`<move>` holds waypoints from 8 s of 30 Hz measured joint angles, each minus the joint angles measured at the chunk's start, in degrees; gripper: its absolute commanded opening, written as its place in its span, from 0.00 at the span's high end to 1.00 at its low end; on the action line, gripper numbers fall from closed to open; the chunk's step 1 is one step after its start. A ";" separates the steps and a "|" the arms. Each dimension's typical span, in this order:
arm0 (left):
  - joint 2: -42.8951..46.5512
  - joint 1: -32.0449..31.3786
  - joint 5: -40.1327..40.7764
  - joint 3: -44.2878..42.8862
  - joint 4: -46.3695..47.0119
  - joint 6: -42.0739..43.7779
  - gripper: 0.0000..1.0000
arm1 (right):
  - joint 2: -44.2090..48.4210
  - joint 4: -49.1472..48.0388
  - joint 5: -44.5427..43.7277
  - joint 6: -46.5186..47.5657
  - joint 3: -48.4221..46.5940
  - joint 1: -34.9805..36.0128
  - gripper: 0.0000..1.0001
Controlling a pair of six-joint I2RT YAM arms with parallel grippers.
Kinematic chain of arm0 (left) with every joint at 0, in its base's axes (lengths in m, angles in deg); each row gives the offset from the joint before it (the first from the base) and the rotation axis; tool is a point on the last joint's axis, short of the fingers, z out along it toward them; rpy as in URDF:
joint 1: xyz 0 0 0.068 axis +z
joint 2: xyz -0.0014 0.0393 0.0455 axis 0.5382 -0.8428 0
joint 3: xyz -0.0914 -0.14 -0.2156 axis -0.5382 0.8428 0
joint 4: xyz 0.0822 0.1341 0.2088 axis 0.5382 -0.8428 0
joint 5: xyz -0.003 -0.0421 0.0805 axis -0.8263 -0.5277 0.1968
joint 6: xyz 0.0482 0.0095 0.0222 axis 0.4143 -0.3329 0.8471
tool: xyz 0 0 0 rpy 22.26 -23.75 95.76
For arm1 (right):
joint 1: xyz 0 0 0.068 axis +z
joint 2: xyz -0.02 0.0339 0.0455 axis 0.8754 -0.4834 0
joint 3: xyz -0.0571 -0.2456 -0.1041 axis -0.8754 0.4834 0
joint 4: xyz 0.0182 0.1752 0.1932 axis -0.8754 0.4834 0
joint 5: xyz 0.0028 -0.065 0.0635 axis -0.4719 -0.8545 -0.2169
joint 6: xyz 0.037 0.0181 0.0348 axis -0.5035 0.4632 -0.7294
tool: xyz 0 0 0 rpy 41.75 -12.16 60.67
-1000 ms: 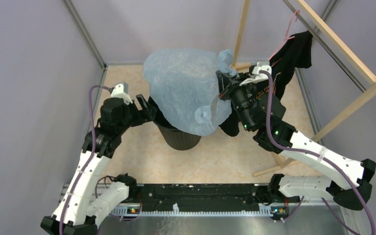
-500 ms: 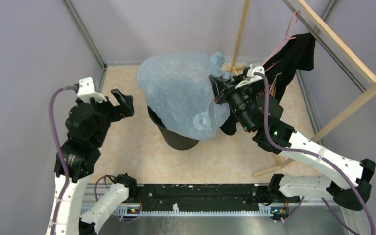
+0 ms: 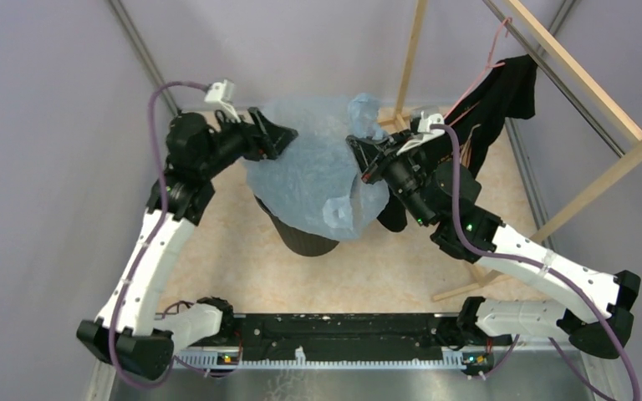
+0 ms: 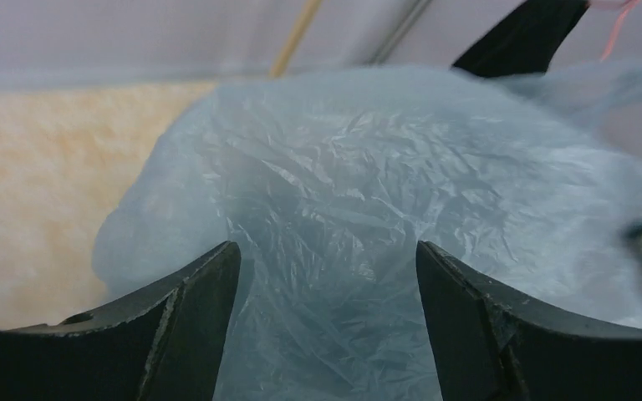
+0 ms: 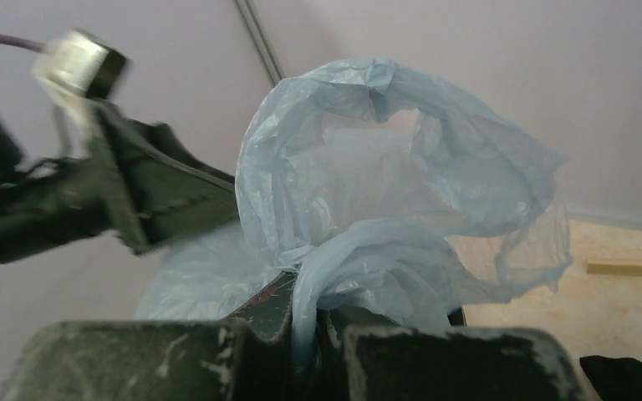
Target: Put the trash bags into the trash bin
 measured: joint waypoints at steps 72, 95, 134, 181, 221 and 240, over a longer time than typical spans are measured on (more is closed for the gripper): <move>8.92 -4.42 -4.39 18.95 -1.29 -0.02 0.30 | -28.28 -1.05 7.91 -0.66 -22.53 -1.90 1.00; 11.37 -4.42 6.12 18.43 -2.56 -3.08 0.01 | -25.09 -10.86 10.08 -4.42 -10.45 -2.93 1.00; 21.40 -4.39 13.09 25.05 -17.86 -7.54 0.25 | -49.86 31.67 26.69 -4.31 -25.73 -3.08 1.00; -0.92 -4.63 7.85 4.85 -12.44 -10.93 0.38 | -26.34 17.88 32.15 -14.51 -11.93 -6.19 0.99; 11.19 -7.76 23.15 7.78 -17.00 -3.02 0.98 | -14.38 31.47 22.84 -1.20 -12.81 -6.16 0.19; 13.90 -7.76 24.87 7.78 -18.29 -2.97 1.00 | -28.33 37.03 -33.22 26.16 -23.30 16.50 0.65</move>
